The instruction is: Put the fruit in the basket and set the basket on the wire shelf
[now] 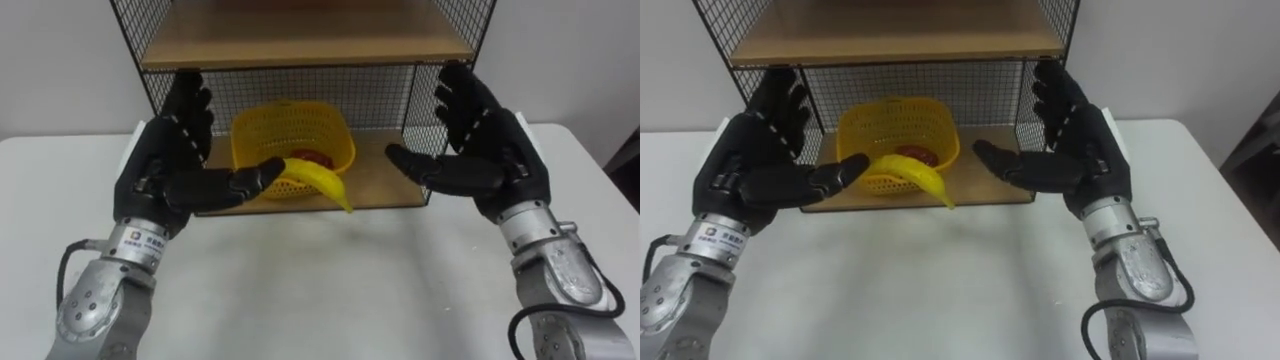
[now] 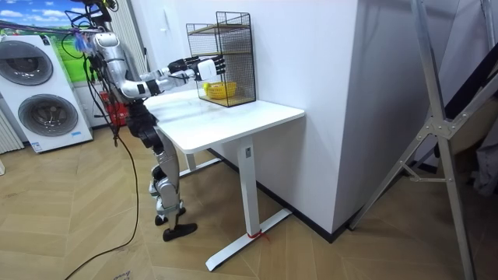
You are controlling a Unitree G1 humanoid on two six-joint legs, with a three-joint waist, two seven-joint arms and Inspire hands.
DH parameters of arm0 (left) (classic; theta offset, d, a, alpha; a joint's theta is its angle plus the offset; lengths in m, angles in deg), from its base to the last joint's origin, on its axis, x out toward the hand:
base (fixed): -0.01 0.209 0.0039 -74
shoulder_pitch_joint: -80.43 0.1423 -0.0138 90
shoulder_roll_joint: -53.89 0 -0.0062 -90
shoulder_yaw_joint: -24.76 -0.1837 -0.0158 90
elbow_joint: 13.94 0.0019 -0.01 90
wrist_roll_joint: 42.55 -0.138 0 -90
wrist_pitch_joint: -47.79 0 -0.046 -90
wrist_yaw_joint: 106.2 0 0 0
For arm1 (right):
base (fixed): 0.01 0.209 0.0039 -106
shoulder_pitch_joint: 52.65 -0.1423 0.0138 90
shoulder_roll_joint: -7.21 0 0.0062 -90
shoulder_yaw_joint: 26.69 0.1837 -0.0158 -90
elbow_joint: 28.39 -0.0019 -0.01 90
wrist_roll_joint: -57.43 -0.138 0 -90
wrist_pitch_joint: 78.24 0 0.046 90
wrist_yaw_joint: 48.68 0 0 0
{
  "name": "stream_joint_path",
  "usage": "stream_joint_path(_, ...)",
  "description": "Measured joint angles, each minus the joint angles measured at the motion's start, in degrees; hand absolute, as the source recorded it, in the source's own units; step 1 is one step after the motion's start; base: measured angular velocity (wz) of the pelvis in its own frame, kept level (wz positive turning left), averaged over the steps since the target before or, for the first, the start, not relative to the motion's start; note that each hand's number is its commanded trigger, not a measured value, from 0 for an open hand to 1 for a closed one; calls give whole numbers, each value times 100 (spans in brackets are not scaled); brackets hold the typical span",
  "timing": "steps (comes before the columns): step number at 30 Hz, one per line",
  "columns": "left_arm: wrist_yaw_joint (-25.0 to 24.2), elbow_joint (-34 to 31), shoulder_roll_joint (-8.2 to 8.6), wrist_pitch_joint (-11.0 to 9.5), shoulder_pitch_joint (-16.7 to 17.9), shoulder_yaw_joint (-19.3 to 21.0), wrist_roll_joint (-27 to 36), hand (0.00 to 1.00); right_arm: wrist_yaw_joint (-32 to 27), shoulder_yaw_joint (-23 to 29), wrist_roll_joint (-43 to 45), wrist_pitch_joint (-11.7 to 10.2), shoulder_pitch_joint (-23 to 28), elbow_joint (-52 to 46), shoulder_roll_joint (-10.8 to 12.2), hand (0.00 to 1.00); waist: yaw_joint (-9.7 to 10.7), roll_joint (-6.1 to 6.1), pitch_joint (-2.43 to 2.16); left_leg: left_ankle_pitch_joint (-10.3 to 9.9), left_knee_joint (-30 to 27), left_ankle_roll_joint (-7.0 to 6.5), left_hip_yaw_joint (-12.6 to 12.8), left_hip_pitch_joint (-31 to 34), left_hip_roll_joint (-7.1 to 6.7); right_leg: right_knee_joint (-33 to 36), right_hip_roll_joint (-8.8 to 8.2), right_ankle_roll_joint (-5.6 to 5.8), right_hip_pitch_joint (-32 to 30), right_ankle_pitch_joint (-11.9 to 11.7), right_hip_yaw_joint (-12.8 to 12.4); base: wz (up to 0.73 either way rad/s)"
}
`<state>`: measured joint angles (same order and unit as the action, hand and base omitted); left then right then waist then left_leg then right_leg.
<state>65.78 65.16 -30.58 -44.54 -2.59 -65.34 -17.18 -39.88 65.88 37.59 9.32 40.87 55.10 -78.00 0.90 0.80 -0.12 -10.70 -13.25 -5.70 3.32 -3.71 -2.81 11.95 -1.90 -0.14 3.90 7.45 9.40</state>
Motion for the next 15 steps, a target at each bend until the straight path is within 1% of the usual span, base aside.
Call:
stream_joint_path(2, -3, -15, 4, -63, 77, 38, 2, 0, -14, 12, 220, 2, 66, -107, -3, 0, -1, 4, 0, 0, 10, 0, 29, -4, 2, 43, -3, -3, -11, 18, -18, -7)
stream_joint_path(6, -145, -162, 9, -117, 496, 249, 196, 0, -75, 104, 473, 3, 118, -120, -28, 0, 16, -10, 2, 0, 33, 0, 87, -56, 1, 108, -10, 2, -2, 58, -78, -6)
stream_joint_path(8, -213, -172, 16, -173, 655, 344, 277, 0, -137, 115, 498, 4, 170, -155, -27, 0, 7, -37, 13, -4, 30, -1, 94, -83, -10, 183, -25, 11, -18, 129, -105, 0)
stream_joint_path(9, -277, -174, 45, -185, 743, 471, 276, 0, -186, 146, 555, 13, 281, -280, -28, 0, -8, -44, 17, -8, 20, -1, 86, -77, -18, 202, -30, 13, -31, 165, -119, 0)
stream_joint_path(11, -279, -197, 45, -223, 878, 660, 276, 0, -272, 204, 573, 13, 397, -415, -27, 0, -34, -39, 15, -17, -7, 5, 87, -49, -17, 240, -29, 6, -96, 175, -126, 0)
stream_joint_path(13, -279, -200, 53, -264, 986, 782, 276, 0, -434, 440, 553, -6, 503, -642, -18, 0, -80, -43, 16, -20, -4, 6, 89, -57, -21, 313, -67, -9, -95, 194, -42, 0)
stream_joint_path(14, -280, -202, 53, -264, 998, 807, 277, 0, -495, 532, 531, -9, 502, -716, -19, 0, -93, -44, 17, -20, -5, 6, 90, -57, -21, 330, -71, -11, -98, 200, -39, 0)
stream_joint_path(15, -280, -220, 53, -264, 1021, 862, 306, 0, -656, 722, 434, -85, 501, -839, -19, 0, -116, -59, 26, -20, -6, 6, 89, -66, -26, 384, -85, -17, -106, 225, -24, 3)
